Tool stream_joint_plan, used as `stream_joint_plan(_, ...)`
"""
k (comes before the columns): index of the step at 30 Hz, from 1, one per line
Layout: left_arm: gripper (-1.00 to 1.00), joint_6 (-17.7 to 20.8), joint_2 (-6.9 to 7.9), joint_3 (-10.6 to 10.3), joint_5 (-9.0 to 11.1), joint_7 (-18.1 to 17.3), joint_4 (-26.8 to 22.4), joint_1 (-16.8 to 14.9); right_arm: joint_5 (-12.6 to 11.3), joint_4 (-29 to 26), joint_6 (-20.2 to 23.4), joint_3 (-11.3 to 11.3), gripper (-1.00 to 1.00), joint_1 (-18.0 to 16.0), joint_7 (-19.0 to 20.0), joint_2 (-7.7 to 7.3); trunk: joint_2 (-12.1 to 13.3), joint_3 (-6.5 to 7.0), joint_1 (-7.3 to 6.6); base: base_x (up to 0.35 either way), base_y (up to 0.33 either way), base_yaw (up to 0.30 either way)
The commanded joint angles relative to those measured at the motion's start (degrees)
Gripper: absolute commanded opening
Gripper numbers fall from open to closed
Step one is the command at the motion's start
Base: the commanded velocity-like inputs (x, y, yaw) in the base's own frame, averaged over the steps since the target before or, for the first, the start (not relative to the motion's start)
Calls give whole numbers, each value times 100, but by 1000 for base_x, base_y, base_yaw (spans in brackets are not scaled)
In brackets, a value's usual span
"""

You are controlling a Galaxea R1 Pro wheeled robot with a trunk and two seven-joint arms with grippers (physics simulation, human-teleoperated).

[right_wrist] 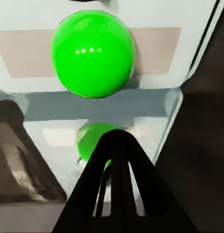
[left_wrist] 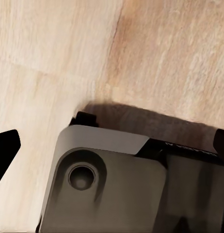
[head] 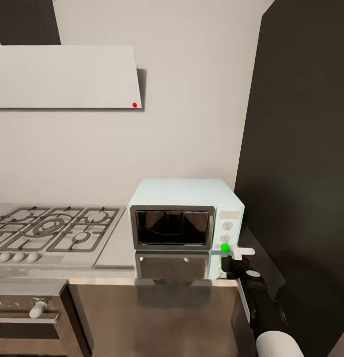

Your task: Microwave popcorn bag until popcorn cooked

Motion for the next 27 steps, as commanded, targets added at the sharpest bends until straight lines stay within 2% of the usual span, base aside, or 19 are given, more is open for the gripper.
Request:
stream_joint_plan(1, 100, -14, -1, -48, 59, -24, 6, -4, 64, -20, 22, -22, -100, -5, 53, 8, -6, -8, -3, -342, 0, 0)
stream_joint_plan(9, 100, -13, -44, -48, 59, -22, 6, -4, 96, -502, 178, -1, -100, -5, 74, 32, -6, -8, -3, -345, 0, 0)
stream_joint_plan(13, 100, -13, -44, -48, 59, -23, 6, -4, 93, -911, 552, -1, -100, 17, 78, 53, -6, -8, -3, -345, 0, 0)
stream_joint_plan(15, 100, -13, -44, -48, 59, -24, 6, -4, 89, -1287, 910, 17, -100, 150, 79, 57, -6, -8, -3, -345, 0, 0)
stream_joint_plan(17, 100, -13, -40, -48, 59, -24, 6, -4, 84, -1439, 1146, 23, -100, 228, 79, 63, -6, -8, -3, -345, 0, 0)
stream_joint_plan(20, 100, -13, -42, -49, 59, -26, 6, -4, 71, -1361, 1396, 25, -100, 325, 70, 67, -6, -8, -3, -345, 0, 0)
stream_joint_plan(22, 100, -13, -44, -50, 56, -26, 6, -4, 105, -1093, 1389, 18, -100, 642, 67, 27, -6, -8, -3, -345, 0, 0)
stream_joint_plan(24, 100, -13, -44, -52, 56, -26, 6, -4, 86, -955, 1294, 7, -100, 1023, 68, 8, -6, -8, -3, -345, 0, 0)
stream_joint_plan(27, 100, -13, -38, -48, 56, -26, 6, -4, 64, -426, 966, 2, -100, 1235, 61, 1, -6, -8, -3, -289, 0, 0)
